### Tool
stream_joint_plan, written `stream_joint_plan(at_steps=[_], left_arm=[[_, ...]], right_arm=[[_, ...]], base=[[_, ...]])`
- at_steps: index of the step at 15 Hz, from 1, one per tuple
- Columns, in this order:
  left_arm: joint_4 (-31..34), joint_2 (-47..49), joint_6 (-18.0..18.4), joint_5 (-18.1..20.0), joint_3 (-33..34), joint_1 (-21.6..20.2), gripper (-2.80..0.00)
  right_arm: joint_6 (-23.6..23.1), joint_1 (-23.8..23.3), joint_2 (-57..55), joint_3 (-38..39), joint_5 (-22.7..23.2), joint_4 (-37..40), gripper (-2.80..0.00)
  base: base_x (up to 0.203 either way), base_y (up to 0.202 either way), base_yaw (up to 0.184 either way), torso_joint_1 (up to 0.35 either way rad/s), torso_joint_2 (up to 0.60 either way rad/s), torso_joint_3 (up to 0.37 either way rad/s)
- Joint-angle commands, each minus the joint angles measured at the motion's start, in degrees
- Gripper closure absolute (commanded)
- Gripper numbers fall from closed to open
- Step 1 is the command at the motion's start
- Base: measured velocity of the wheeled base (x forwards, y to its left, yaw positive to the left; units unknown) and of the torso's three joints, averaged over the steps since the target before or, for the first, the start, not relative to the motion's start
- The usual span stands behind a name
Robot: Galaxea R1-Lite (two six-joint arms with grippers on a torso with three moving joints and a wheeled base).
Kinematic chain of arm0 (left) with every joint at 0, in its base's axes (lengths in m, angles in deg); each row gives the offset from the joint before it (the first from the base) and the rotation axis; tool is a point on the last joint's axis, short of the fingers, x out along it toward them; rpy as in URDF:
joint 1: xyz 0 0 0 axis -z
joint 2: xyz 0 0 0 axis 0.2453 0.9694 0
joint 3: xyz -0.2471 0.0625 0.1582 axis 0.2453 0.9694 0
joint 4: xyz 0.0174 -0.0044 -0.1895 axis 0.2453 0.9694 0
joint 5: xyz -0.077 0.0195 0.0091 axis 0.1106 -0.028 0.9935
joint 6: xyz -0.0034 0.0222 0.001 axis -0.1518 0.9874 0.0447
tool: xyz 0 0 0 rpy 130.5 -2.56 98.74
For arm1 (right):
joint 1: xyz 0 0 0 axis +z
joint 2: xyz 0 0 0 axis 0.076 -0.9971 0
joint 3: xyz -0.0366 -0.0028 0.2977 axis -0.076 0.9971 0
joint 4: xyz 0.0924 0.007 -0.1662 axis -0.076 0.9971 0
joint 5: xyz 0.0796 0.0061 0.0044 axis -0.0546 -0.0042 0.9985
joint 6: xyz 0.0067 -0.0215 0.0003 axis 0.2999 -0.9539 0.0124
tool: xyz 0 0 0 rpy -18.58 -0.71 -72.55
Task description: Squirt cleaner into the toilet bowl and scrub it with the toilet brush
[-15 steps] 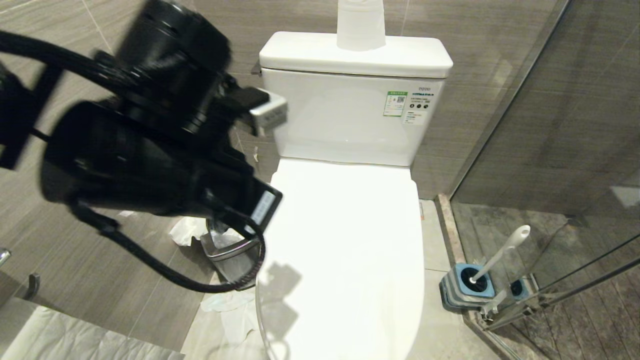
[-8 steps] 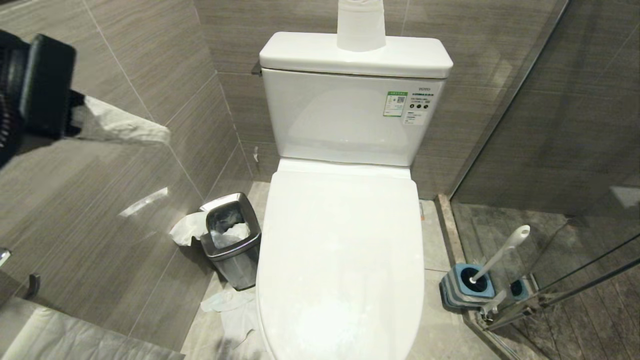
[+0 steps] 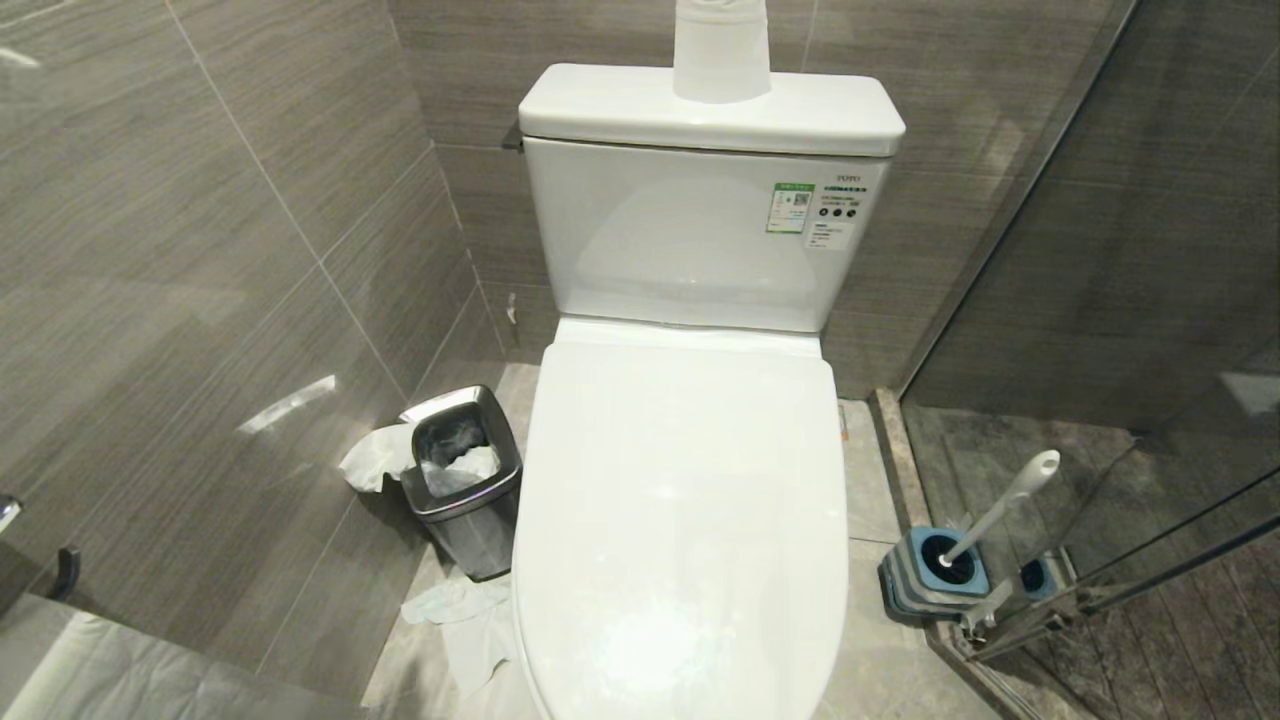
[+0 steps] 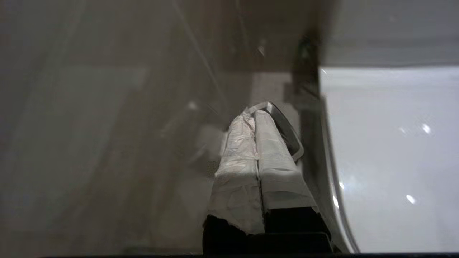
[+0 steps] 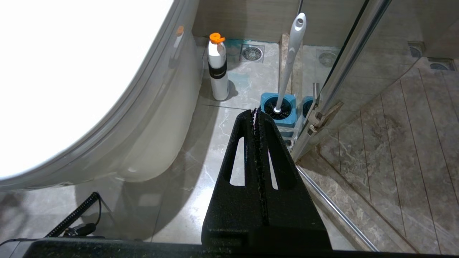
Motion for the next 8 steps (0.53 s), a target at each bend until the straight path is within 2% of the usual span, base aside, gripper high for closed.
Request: stream_joint_plan(at_steps=[1, 3, 6, 8], left_arm=[[-12.6, -2.8, 10.8, 0.0, 0.1, -6.4, 0.00], [-16.5, -6.4, 14.4, 0.9, 0.2, -9.6, 0.00], [-16.7, -13.0, 15.9, 4.1, 1.6, -15.2, 0.00], [-16.5, -18.6, 16.5, 5.1, 6.0, -16.9, 0.00]], right_arm=[[0.0, -0.1, 0.0, 0.0, 0.0, 0.0, 0.00], [0.0, -0.1, 0.0, 0.0, 0.0, 0.0, 0.00], [0.0, -0.1, 0.0, 0.0, 0.0, 0.0, 0.00], [0.0, -0.1, 0.0, 0.0, 0.0, 0.0, 0.00]], base=[[0.000, 0.000, 0.000, 0.000, 0.00, 0.000], [0.000, 0.000, 0.000, 0.000, 0.00, 0.000], [0.000, 0.000, 0.000, 0.000, 0.00, 0.000], [0.000, 0.000, 0.000, 0.000, 0.00, 0.000]])
